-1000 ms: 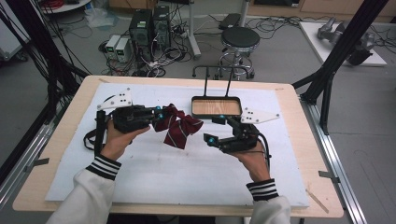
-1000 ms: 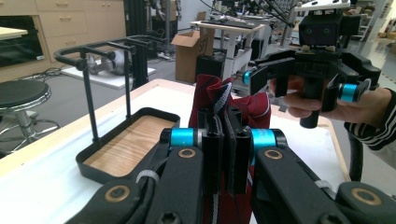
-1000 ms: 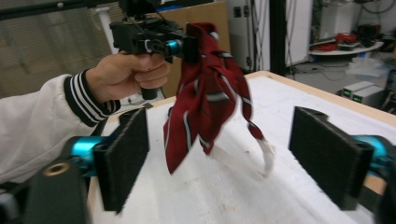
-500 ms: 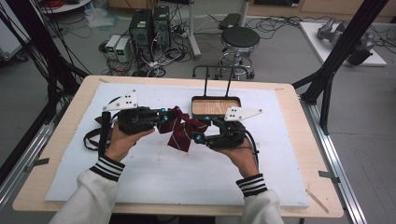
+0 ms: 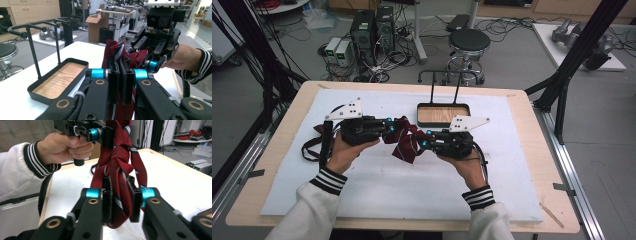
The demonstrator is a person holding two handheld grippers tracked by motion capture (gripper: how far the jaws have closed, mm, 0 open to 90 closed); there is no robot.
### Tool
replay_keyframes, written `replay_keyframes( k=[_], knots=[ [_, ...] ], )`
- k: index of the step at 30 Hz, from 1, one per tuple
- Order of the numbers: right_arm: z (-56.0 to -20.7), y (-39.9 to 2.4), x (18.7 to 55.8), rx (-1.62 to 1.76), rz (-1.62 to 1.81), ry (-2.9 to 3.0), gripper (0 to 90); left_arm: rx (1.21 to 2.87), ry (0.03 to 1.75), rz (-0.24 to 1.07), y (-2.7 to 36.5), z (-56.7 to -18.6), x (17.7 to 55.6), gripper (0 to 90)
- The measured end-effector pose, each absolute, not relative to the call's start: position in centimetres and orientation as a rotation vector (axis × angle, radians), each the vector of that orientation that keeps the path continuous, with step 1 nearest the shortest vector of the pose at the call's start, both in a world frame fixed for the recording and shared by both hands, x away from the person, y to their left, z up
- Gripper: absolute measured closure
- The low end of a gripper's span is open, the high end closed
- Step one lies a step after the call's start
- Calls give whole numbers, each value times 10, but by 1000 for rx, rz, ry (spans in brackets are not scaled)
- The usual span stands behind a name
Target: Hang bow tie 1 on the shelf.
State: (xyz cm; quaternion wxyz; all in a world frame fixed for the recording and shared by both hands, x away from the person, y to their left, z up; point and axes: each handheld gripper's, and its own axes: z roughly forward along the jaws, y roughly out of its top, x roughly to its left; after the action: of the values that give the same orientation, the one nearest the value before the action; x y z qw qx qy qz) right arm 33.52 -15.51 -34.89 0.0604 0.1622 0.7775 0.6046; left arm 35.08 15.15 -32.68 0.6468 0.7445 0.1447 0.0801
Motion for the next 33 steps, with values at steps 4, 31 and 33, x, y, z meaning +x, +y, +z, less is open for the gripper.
replay_keyframes(
  k=[4, 31, 33],
  knots=[
    [-349, -156, 335, 485, 1823, 2350, 849, 1695, 330, 180, 151, -327, 351, 868],
    [-340, -183, 337, 577, 1819, 2192, 861, 1674, 412, 334, 171, -345, 341, 185],
    [-339, -188, 337, 593, 1817, 2167, 861, 1669, 418, 352, 175, -348, 339, 175]
  ],
)
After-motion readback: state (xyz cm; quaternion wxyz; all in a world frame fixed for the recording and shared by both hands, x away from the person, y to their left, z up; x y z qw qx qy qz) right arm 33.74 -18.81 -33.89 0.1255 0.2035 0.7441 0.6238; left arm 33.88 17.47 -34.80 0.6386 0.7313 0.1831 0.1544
